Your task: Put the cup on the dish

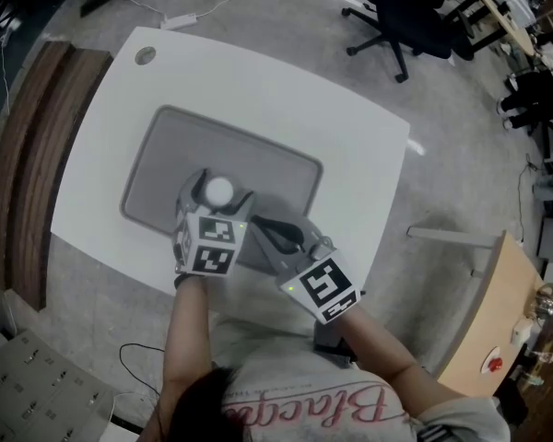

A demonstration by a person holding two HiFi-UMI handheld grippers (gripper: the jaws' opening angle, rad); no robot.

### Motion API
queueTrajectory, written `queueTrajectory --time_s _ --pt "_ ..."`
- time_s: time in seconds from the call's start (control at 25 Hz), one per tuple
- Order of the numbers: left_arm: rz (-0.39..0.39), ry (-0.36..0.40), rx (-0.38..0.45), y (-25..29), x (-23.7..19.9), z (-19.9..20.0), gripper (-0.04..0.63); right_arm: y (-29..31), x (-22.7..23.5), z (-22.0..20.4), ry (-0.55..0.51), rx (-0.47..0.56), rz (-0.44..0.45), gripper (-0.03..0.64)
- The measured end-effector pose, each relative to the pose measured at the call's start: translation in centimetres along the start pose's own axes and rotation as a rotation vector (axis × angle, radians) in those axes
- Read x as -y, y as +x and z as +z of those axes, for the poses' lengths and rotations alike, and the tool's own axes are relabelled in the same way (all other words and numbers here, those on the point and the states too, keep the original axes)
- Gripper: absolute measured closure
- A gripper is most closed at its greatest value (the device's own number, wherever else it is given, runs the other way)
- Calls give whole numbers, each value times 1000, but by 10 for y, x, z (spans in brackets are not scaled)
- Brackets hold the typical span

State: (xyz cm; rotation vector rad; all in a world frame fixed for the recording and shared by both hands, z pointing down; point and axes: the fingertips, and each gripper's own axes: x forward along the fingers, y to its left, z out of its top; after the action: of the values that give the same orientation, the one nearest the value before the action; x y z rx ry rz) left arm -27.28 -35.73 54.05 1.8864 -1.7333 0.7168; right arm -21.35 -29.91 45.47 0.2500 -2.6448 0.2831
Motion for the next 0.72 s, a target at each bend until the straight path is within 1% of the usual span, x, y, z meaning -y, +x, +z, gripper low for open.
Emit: queueTrajectory --time_s 0.08,0.16,0.32,0.4,0.48,0.56,0.64,0.72 --pt "5 -3 10 -2 -2 0 152 -2 1 0 2 3 -5 615" --pt "13 -21 22 -6 -4 0 141 -4 3 0 3 6 -10 615" --pt "11 -128 38 -17 -7 1 132 -8 2 2 9 19 -10 615" --pt "10 -145 33 -26 -5 -2 155 -12 -3 9 31 66 20 615" --pt "18 -140 29 -36 -2 -7 201 -16 -9 15 58 111 49 615" --pt "21 -159 39 -46 2 -8 243 -19 -13 16 50 121 56 614" --pt "12 -197 54 -55 9 -8 252 -23 -16 16 22 117 53 615" --pt "7 -221 56 -63 15 -13 276 -26 -21 15 3 112 51 615"
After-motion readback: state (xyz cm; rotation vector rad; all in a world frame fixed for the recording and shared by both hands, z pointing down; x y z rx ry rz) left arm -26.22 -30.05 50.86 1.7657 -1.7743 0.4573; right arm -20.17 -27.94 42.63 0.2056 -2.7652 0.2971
